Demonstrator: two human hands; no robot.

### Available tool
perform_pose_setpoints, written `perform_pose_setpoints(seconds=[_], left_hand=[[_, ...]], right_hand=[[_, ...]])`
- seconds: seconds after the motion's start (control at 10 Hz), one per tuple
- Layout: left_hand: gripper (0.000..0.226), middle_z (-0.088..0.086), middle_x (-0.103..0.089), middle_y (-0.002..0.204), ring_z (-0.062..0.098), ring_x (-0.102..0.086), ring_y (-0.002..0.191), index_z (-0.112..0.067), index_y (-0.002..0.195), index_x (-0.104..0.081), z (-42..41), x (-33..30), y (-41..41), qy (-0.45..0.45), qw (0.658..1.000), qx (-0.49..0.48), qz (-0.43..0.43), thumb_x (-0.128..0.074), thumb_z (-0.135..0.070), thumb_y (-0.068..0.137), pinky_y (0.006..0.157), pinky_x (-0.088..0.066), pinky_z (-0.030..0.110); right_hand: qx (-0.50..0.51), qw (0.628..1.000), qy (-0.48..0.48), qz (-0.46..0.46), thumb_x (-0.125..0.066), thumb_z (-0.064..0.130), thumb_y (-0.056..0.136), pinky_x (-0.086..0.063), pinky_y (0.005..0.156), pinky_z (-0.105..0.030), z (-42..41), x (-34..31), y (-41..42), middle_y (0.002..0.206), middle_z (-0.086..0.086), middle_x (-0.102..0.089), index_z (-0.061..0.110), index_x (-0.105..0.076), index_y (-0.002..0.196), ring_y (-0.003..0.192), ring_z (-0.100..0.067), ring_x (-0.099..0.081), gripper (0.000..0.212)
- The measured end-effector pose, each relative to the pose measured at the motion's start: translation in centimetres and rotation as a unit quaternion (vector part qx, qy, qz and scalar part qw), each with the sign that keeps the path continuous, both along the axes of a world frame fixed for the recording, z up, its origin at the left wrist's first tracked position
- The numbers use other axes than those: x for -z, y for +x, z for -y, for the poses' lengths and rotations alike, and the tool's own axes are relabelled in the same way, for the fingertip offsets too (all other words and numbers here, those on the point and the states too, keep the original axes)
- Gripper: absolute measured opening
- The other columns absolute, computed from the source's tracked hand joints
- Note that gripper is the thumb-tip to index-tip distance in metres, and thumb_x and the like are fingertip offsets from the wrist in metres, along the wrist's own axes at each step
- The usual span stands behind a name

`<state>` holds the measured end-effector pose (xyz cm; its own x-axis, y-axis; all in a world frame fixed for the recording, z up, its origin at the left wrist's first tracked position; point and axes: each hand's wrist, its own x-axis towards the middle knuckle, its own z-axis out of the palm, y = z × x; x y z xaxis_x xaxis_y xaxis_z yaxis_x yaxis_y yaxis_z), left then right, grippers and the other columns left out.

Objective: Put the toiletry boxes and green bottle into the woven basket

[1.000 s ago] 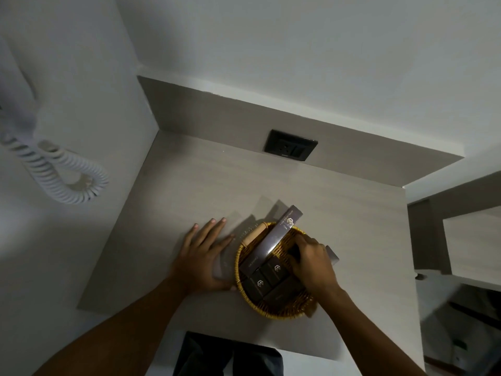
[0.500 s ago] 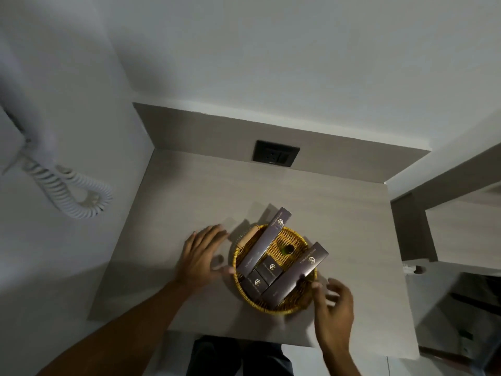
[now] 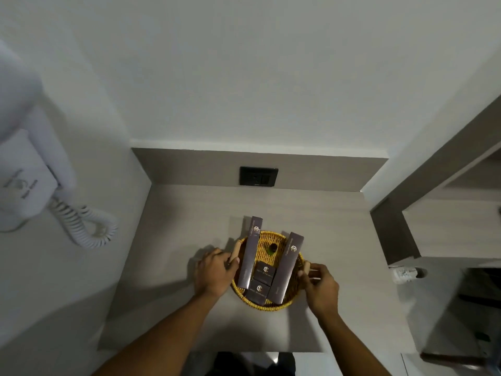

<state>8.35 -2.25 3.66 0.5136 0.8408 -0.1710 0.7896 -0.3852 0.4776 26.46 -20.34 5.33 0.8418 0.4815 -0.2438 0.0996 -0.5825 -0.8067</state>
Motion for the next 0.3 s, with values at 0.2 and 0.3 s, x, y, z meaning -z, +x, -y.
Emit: perform_pose_setpoints(seconds=[0.2,0.3], left_hand=[[0.031,-0.004,-0.067,0.097,0.02,-0.064,0.095,-0.024,0.094,-0.073,1.7,-0.3,-0.3,-0.012,0.999,-0.053,-0.001,-0.056,-0.05,0.101,0.082,-0.046,0.034],[0.037,-0.006,-0.068,0.103,0.019,-0.064,0.101,-0.027,0.1,-0.073,2.0,-0.3,-0.4,0.016,0.998,-0.056,-0.031,-0.052,-0.057,0.101,0.08,-0.037,0.032]], right_hand=[[-0.064,0.998,-0.012,0.017,-0.068,0.02,0.088,-0.051,0.069,-0.027,-2.3,-0.5,2.8,0.092,-0.011,-0.071,0.006,-0.066,0.109,0.078,-0.024,-0.065,0.025],[-0.078,0.996,-0.03,0.021,-0.066,0.03,0.089,-0.053,0.071,-0.03,-2.4,-0.4,2.9,0.099,-0.013,-0.071,0.006,-0.064,0.113,0.084,-0.026,-0.067,0.033]])
